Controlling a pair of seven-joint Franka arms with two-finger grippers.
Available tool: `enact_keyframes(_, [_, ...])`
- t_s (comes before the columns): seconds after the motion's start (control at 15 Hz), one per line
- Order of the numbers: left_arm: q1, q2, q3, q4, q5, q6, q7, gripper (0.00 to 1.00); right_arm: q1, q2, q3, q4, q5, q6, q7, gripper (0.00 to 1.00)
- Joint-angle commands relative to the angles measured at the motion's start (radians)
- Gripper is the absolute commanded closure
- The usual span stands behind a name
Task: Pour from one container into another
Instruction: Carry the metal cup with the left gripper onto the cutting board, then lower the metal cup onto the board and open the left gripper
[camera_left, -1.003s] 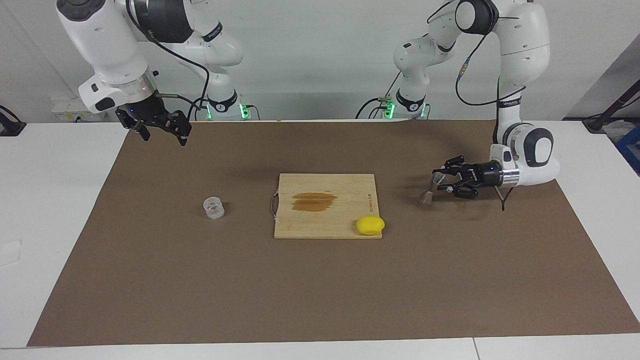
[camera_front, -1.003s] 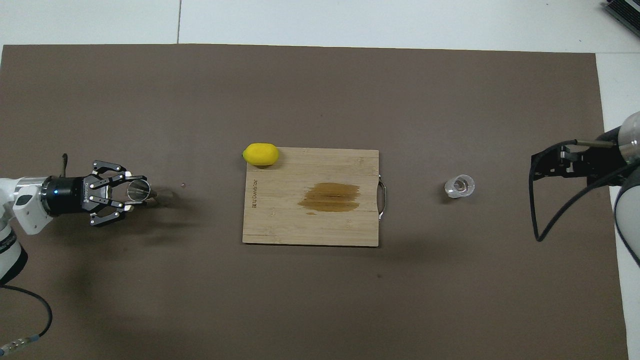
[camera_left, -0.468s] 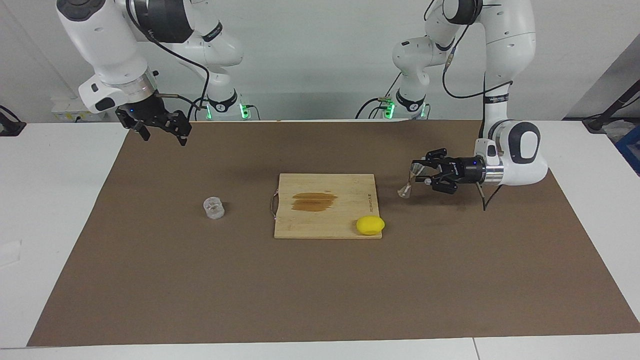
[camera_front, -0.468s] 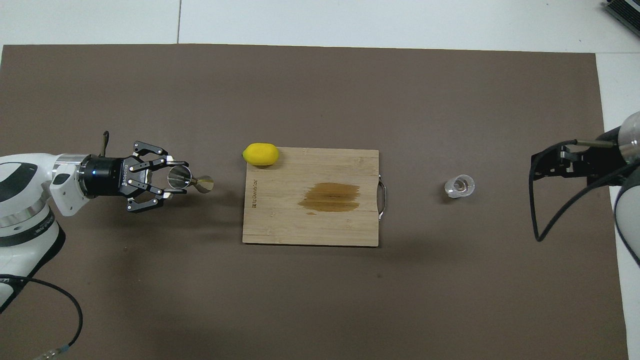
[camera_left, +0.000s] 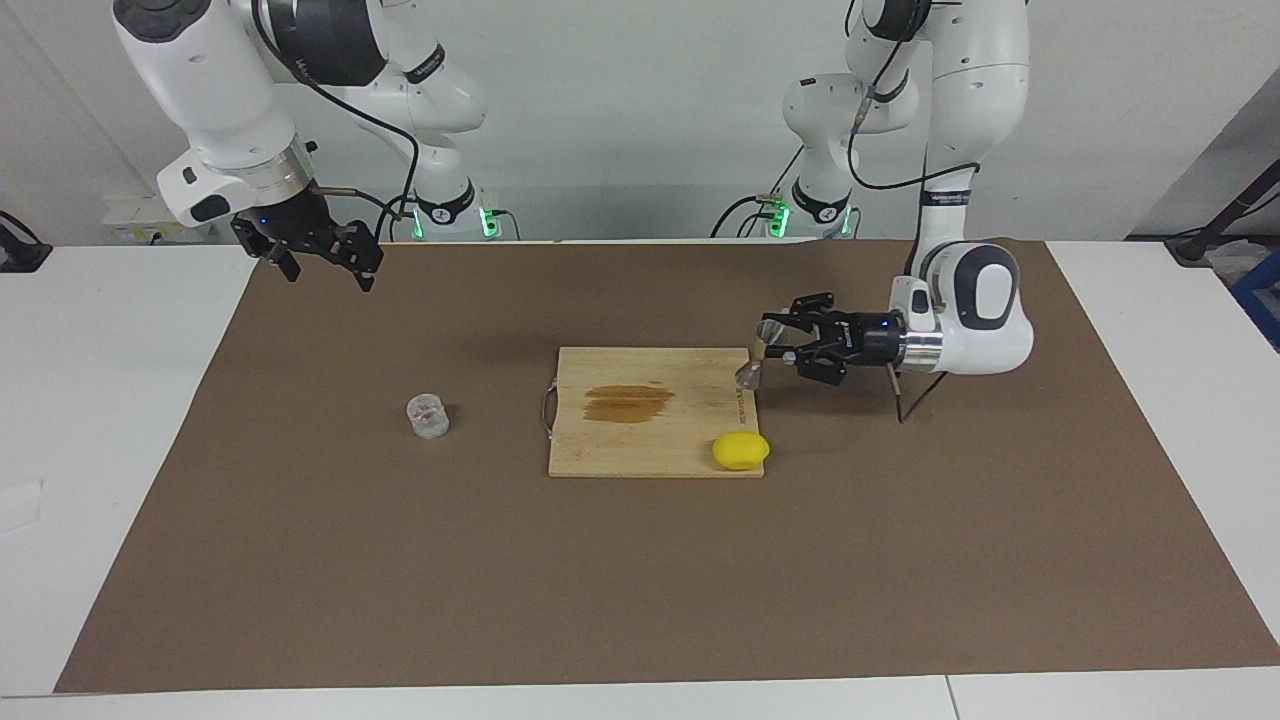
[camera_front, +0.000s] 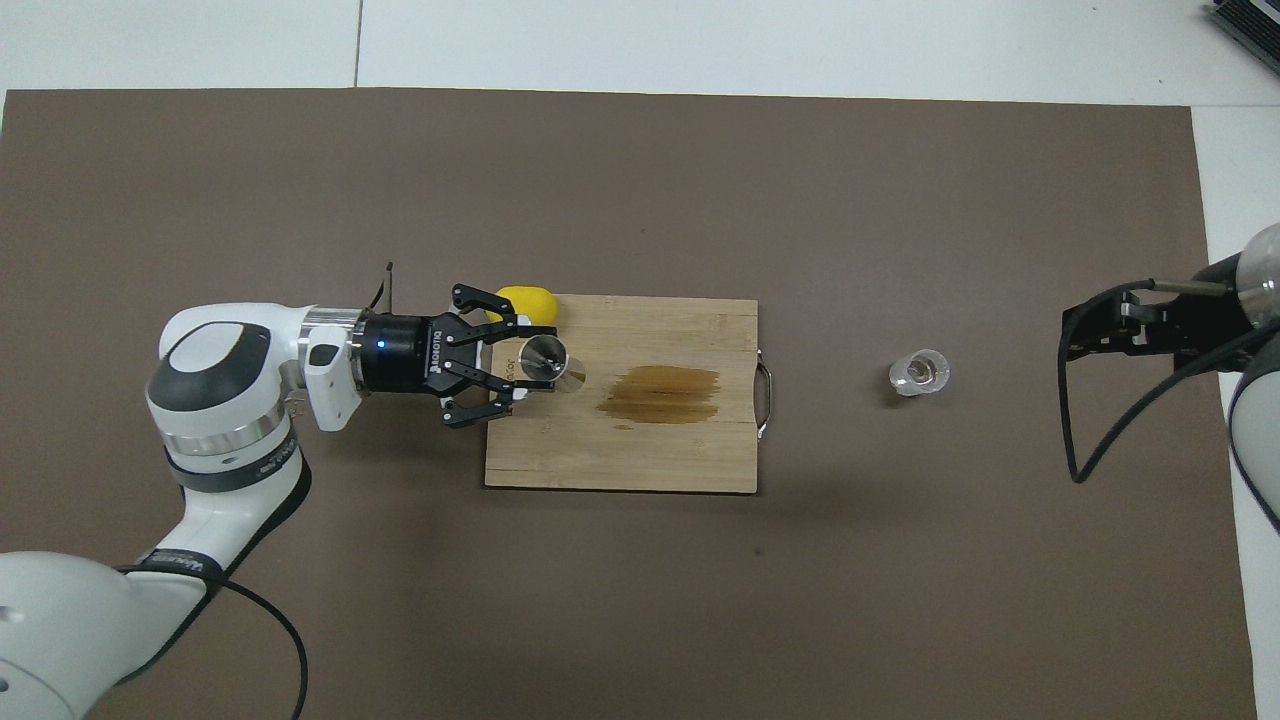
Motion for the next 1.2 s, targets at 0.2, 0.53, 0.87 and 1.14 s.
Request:
enact_keyframes(0.2, [-0.164, -0.004, 0.016, -0.014, -0.151, 0.191, -0.007, 0.73, -0.012, -0.022, 0.007, -0.021, -0.001, 0.000, -0.016, 0.00])
enact_keyframes(0.53, [-0.236, 0.006, 0.016, -0.006, -0.261, 0.254, -0.003, 0.72, -0.012, -0.022, 0.007, -0.021, -0.001, 0.000, -0.017, 0.00])
enact_keyframes(0.87, [-0.290, 0.013, 0.014, -0.014, -0.309, 0.369, -0.003, 0.72, -0.012, -0.022, 0.007, -0.021, -0.001, 0.000, -0.016, 0.00])
enact_keyframes(1.14, [-0.328, 0.028, 0.016, -0.014, -0.372, 0.406, 0.050, 0.70, -0.012, -0.022, 0.007, -0.021, -0.001, 0.000, -0.015, 0.00])
